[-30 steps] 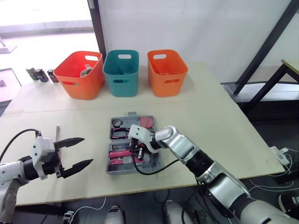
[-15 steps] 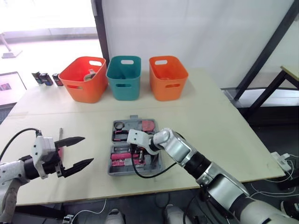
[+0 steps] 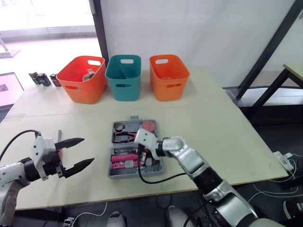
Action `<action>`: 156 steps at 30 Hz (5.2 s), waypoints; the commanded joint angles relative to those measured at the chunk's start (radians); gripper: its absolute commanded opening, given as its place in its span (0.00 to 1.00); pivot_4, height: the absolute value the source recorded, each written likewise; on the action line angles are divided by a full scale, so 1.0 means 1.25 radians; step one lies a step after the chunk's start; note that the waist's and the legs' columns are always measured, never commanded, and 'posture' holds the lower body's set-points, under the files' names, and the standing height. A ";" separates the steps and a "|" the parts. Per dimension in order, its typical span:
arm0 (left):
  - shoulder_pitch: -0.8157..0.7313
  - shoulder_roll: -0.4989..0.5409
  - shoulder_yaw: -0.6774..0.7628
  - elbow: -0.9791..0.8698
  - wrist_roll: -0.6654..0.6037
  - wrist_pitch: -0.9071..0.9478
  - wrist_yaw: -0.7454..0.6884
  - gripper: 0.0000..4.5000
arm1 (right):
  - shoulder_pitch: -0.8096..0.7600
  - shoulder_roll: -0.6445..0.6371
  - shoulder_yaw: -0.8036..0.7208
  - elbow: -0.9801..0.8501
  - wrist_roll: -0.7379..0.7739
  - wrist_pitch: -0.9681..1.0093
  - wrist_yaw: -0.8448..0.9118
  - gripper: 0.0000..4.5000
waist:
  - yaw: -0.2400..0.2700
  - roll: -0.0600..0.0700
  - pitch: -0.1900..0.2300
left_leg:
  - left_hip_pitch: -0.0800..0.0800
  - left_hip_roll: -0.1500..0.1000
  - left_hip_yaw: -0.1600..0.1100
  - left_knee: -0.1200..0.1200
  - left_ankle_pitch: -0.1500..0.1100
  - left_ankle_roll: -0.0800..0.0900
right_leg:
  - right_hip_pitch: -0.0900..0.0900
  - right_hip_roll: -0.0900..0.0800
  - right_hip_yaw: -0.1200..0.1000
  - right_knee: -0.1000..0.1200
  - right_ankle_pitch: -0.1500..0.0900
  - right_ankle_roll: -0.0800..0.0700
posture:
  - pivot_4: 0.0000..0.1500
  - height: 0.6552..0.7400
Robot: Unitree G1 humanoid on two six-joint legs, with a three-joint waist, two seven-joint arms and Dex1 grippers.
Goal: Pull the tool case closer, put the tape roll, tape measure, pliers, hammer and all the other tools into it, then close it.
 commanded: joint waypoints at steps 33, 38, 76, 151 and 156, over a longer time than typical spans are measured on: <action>0.123 0.053 0.309 0.412 0.019 -0.021 0.126 1.00 | 0.631 -0.409 -0.790 -0.223 0.340 0.036 -0.009 0.99 | -0.002 -0.005 0.008 | 0.003 0.000 0.004 0.000 -0.007 -0.001 | 0.002 -0.004 0.000 -0.015 0.001 -0.005 | 1.00 1.00; 0.053 -0.049 0.270 0.212 -0.029 0.158 0.315 1.00 | 0.530 -0.402 -0.692 -0.327 0.380 0.101 -0.069 0.99 | 0.001 -0.005 0.009 | 0.003 0.000 0.003 0.002 -0.006 0.000 | 0.005 -0.002 0.001 -0.013 0.002 -0.005 | 1.00 1.00; -0.423 -0.182 -0.009 0.249 0.212 0.783 0.927 1.00 | 0.267 -0.384 -0.379 -0.391 0.400 0.155 -0.133 0.99 | 0.022 -0.006 0.008 | 0.003 -0.001 -0.001 0.004 -0.005 0.000 | 0.010 0.000 0.000 -0.012 0.004 0.002 | 1.00 1.00; -0.904 0.148 -0.966 -0.233 0.329 0.820 -0.148 0.13 | 0.386 -0.503 -0.372 -0.521 0.378 0.149 -0.088 1.00 | 0.022 -0.008 0.018 | -0.006 -0.001 -0.001 0.008 -0.005 0.001 | 0.003 0.000 0.001 -0.011 0.004 0.003 | 1.00 1.00; -0.906 0.106 -0.995 -0.227 0.363 0.811 -0.112 0.13 | 0.358 -0.504 -0.352 -0.490 0.373 0.122 -0.055 1.00 | 0.021 -0.008 0.018 | -0.005 -0.001 -0.002 0.011 -0.005 0.001 | 0.003 0.001 0.001 -0.006 0.003 0.003 | 1.00 1.00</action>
